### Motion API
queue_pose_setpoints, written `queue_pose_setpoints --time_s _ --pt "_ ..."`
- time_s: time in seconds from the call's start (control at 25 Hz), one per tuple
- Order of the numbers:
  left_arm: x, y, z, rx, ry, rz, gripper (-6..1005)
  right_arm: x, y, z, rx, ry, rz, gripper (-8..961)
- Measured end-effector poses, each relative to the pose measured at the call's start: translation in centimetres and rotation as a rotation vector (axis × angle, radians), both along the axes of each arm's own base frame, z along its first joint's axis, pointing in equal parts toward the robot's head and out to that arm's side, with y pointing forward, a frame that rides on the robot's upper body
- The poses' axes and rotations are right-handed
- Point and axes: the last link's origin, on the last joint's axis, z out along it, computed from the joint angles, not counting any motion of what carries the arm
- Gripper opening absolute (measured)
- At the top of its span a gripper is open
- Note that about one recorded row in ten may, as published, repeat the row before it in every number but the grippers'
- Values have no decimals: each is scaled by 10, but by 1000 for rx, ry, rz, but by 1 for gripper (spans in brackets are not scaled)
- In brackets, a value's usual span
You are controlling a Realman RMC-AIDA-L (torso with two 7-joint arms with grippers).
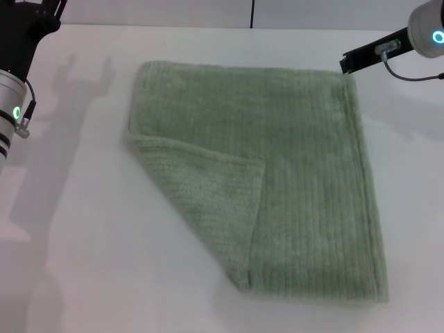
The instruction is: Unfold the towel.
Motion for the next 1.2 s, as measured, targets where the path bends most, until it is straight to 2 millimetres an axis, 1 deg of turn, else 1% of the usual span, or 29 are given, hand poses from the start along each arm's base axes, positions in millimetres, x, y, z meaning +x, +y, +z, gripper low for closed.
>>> queue_pose_setpoints --time_s 0.16,0.36,0.64,0.8,1.2 --pt "2 1 0 0 -2 -7 740 9 3 -12 -98 -58 -14 -1" --pt "4 2 -1 -1 -3 -11 740 14 5 -19 -151 -88 -13 -1" --pt "7 2 -2 2 -9 -25 740 21 4 -25 -174 -105 0 -1" --pt "8 1 -1 5 -12 -32 740 29 3 -31 -187 -119 20 -1" --pt "8 0 -4 -13 -32 -33 740 38 1 -39 -194 -136 46 -1"
